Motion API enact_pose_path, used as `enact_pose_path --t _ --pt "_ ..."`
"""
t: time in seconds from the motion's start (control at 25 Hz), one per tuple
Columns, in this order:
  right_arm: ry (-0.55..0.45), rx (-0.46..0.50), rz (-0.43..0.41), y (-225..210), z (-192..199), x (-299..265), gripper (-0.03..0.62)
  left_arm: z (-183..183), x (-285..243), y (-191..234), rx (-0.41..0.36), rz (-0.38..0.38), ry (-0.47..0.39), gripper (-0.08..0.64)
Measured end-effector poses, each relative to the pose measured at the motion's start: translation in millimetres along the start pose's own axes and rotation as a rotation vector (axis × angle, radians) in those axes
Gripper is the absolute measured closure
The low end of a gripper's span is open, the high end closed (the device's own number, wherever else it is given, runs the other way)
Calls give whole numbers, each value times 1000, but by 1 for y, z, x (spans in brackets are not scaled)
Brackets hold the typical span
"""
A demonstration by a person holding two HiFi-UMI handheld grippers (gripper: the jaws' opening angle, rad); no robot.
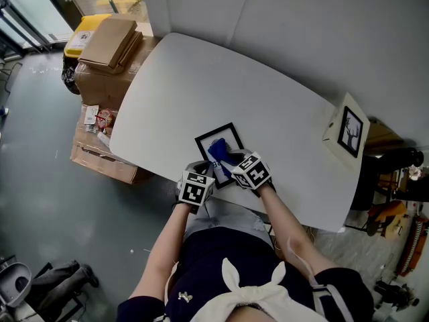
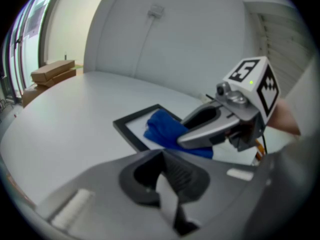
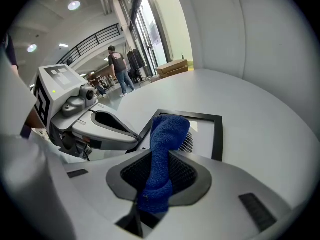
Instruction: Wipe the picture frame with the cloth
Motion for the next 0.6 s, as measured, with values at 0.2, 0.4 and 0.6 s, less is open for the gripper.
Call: enact_pose_path --t 0.2,0.4,0.6 --pt "5 -4 19 -5 -1 2 508 0 1 0 0 5 0 557" --pt "17 -2 47 -14 -1 6 508 0 0 0 -2 8 -3 558" --pt "32 0 70 -23 -1 11 508 0 1 0 -2 12 -5 558"
Point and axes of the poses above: the fingertips, and each gripper's own axes: x backward along the fingers, y to its left, z out of its underside, the point moved 6 cm from there along x, backward along the fingers, and after that the axes turned 11 degrees about -y, right-handed, at the moved point
